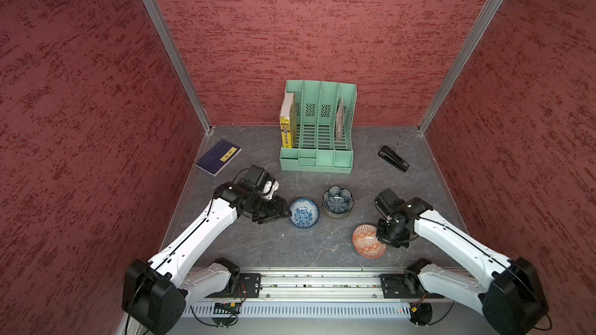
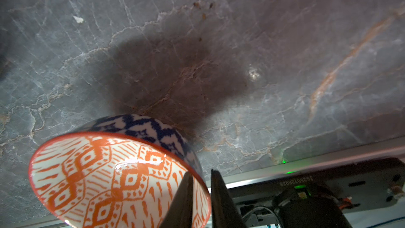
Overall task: Stack the bowls
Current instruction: Pick up the bowl from the center of the board.
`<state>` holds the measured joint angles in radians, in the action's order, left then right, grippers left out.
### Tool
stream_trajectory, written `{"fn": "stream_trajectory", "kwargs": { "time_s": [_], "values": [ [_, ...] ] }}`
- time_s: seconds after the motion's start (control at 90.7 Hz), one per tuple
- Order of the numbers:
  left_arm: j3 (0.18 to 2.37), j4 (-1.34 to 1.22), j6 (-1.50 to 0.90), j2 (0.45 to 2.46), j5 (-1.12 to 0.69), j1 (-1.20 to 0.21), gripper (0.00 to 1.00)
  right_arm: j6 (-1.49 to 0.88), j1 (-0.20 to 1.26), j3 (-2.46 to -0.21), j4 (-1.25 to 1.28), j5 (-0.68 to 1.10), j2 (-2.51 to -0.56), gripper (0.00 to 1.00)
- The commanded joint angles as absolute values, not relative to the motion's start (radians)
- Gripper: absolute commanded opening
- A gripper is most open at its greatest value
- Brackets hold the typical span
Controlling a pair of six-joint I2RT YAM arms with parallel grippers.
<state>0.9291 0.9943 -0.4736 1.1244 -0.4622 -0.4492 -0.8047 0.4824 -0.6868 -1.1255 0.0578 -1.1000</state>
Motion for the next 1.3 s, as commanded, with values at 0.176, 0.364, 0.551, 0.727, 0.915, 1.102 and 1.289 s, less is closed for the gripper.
{"fn": "stream_trajectory", "kwargs": {
  "time_s": [0.176,0.364,0.551,0.727,0.915,1.102,1.289],
  "values": [
    [0.917,0.991,-0.465,1.117,-0.444,-0.454,0.61,-0.800,0.481,-0.675,-1.072,0.040,-1.120,0.19],
    [0.919,0.992,-0.463,1.122,-0.443,-0.454,0.62,-0.792,0.481,-0.672,-1.057,0.054,-1.135,0.16],
    [0.919,0.995,-0.466,1.118,-0.440,-0.453,0.61,-0.784,0.480,-0.682,-1.086,0.068,-1.102,0.00],
    [0.923,0.999,-0.467,1.121,-0.441,-0.456,0.62,-0.775,0.480,-0.743,-1.187,0.060,-1.028,0.00],
    [0.932,1.002,-0.471,1.123,-0.442,-0.455,0.61,-0.760,0.481,-0.834,-1.292,0.073,-0.970,0.00],
    [0.958,1.015,-0.476,1.127,-0.445,-0.454,0.62,-0.728,0.481,-0.972,-1.381,0.111,-0.961,0.00],
    [1.046,1.050,-0.471,1.151,-0.452,-0.451,0.61,-0.691,0.491,-1.156,-1.451,0.128,-1.005,0.00]
  ]
}}
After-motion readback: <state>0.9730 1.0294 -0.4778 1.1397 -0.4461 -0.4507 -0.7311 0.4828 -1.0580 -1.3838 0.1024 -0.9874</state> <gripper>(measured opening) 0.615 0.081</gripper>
